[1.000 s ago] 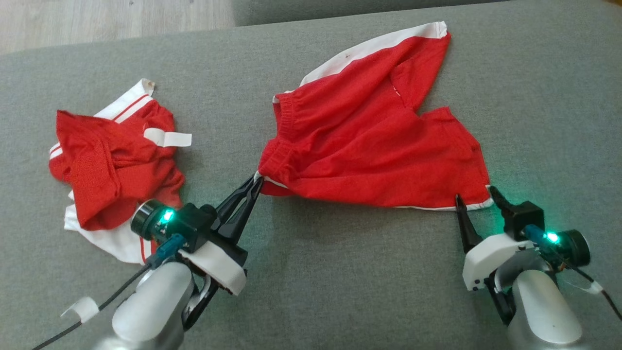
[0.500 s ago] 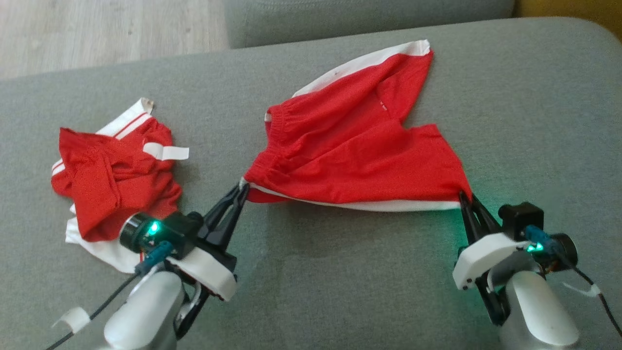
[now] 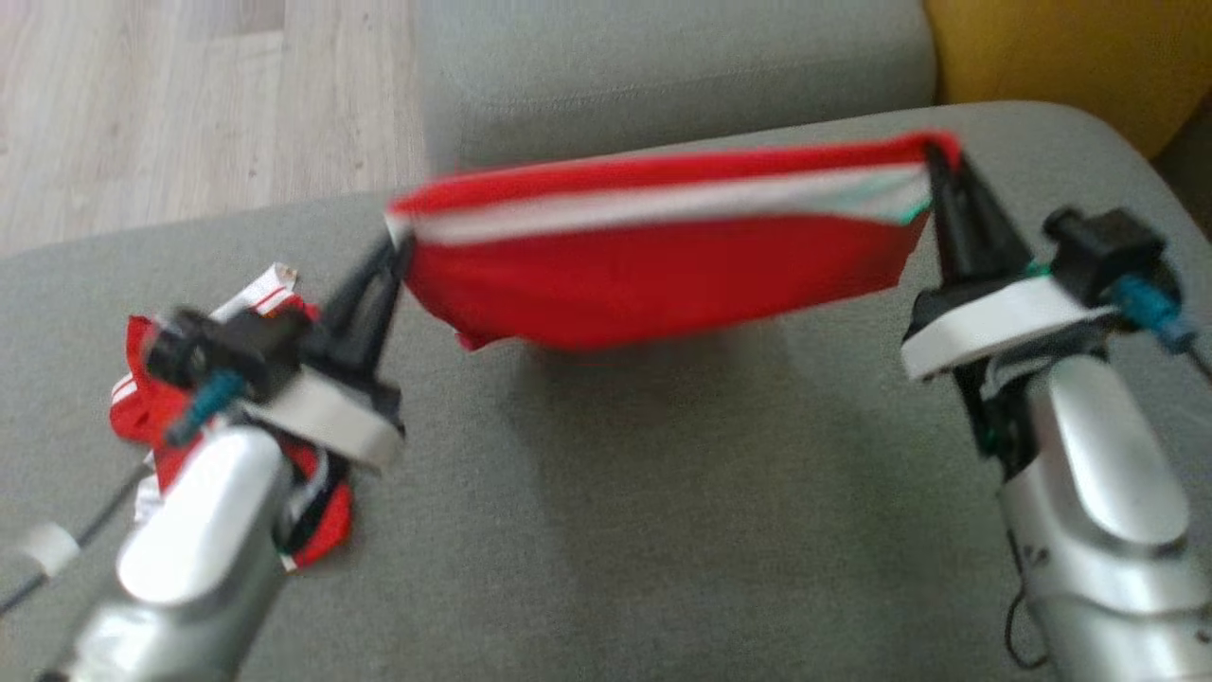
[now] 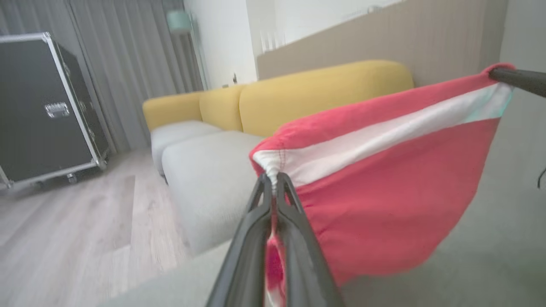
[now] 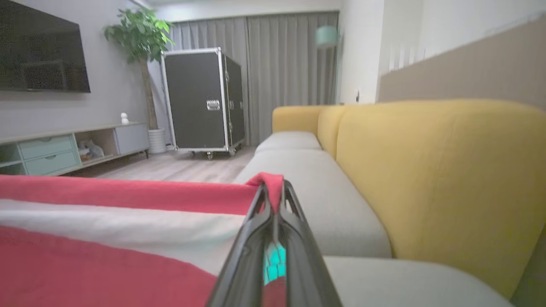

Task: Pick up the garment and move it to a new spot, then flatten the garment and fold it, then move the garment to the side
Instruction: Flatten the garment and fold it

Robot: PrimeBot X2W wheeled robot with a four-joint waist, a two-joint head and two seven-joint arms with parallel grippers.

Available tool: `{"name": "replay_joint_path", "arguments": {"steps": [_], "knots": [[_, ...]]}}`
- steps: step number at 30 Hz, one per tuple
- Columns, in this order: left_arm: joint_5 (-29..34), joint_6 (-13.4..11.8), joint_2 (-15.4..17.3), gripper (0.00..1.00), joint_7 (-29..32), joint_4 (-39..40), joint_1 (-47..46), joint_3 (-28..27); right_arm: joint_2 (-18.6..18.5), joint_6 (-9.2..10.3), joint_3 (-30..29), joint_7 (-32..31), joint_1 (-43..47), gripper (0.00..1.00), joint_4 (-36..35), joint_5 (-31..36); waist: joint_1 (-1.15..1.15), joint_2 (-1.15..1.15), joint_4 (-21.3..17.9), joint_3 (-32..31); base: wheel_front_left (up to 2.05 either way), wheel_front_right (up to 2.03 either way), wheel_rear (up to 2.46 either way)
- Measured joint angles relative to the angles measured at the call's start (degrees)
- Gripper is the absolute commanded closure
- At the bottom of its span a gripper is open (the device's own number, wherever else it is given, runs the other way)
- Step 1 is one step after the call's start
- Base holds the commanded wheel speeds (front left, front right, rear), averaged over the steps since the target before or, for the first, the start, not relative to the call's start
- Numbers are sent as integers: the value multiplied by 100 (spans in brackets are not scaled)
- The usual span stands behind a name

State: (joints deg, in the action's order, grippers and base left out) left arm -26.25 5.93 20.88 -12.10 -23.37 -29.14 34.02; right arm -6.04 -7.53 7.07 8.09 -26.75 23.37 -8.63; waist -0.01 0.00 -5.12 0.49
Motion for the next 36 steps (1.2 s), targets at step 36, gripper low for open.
{"name": "replay_joint_path", "arguments": {"steps": [36], "knots": [[-706, -22, 1085, 100, 2020, 1906, -1020, -357, -235, 0, -97, -777, -1037, 100, -855, -40, 1, 0, -278, 286, 0, 0, 0]]}}
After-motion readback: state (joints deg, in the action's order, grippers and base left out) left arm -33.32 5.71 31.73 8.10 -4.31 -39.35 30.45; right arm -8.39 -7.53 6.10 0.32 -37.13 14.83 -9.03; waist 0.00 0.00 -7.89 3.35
